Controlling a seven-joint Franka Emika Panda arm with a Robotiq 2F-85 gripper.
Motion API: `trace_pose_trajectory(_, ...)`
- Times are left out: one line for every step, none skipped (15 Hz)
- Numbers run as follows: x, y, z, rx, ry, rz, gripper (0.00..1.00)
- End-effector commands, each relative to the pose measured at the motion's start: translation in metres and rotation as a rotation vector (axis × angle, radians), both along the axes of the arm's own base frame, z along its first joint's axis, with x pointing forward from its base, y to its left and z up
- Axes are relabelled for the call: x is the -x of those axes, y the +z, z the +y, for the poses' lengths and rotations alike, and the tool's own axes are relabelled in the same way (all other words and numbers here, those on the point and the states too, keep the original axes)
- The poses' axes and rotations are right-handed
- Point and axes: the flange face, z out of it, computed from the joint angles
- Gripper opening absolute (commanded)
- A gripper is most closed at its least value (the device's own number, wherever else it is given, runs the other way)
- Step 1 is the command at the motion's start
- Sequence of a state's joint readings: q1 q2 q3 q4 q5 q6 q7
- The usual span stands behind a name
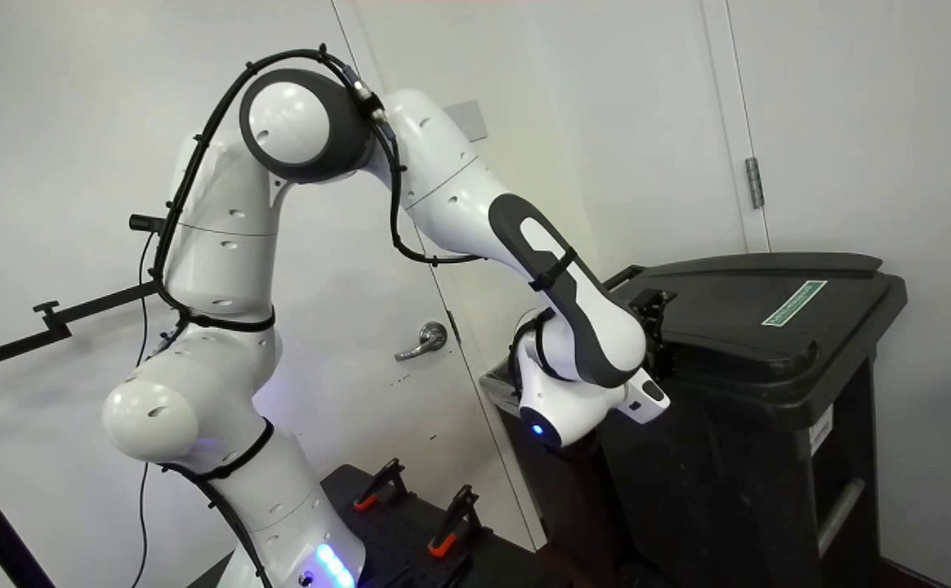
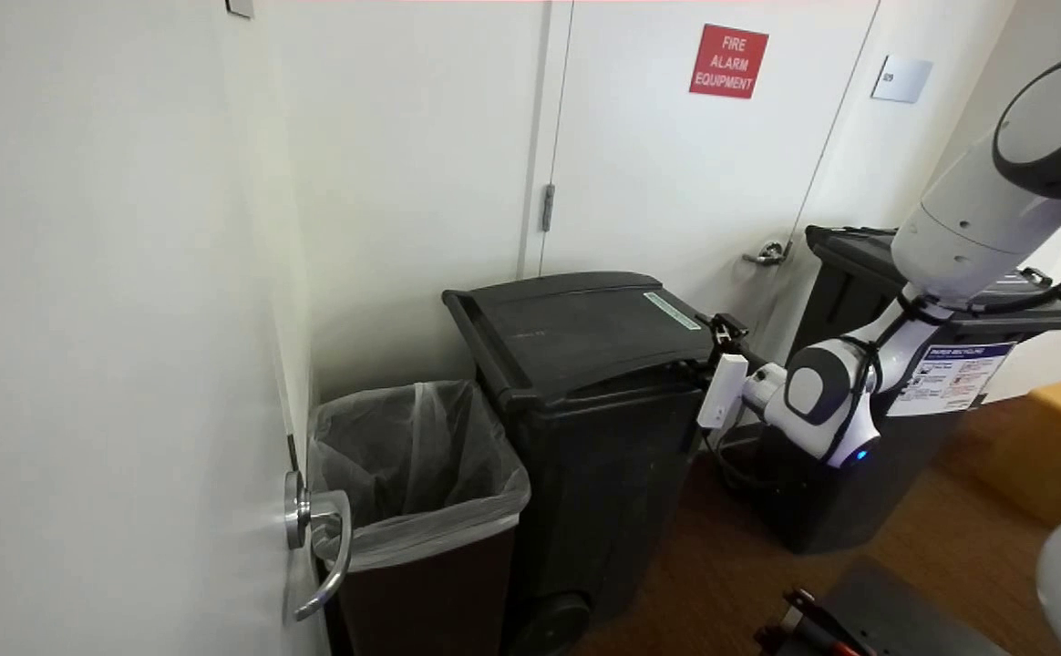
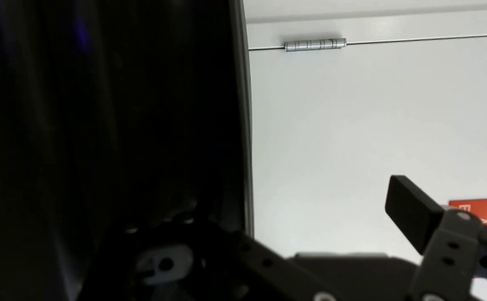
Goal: Open the black bin on the left
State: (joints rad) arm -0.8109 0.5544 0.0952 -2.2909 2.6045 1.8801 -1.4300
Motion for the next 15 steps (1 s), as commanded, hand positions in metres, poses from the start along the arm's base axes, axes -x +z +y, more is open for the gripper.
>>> trace_pose_trajectory(-0.016,0.008,0.007,0.023,0.026,0.006,1.00)
trace_pose_trajectory(-0.016,0.009,0.007,0.024,0.026,0.006,1.00)
trace_pose_trajectory(-0.017,0.009,0.007,0.024,0.027,0.006,1.00)
trace_pose_trajectory(-0.017,0.009,0.008,0.022,0.030,0.006,0.75)
trace_pose_trajectory(-0.017,0.009,0.008,0.025,0.029,0.010,0.74)
trace_pose_trajectory(-0.016,0.008,0.010,0.026,0.030,0.015,0.67)
trace_pose_trajectory(-0.015,0.007,0.011,0.030,0.032,0.020,0.60)
trace_pose_trajectory(-0.014,0.006,0.012,0.030,0.033,0.025,0.51)
trace_pose_trajectory(-0.014,0.005,0.013,0.031,0.036,0.028,0.45)
trace_pose_trajectory(-0.014,0.004,0.014,0.033,0.038,0.032,0.36)
trace_pose_trajectory(-0.014,0.003,0.015,0.040,0.043,0.034,0.29)
trace_pose_trajectory(-0.014,0.002,0.015,0.044,0.049,0.036,0.23)
trace_pose_trajectory(-0.015,0.001,0.016,0.049,0.053,0.037,0.14)
trace_pose_trajectory(-0.015,-0.001,0.015,0.052,0.054,0.042,0.07)
trace_pose_trajectory(-0.015,-0.002,0.014,0.057,0.055,0.043,0.00)
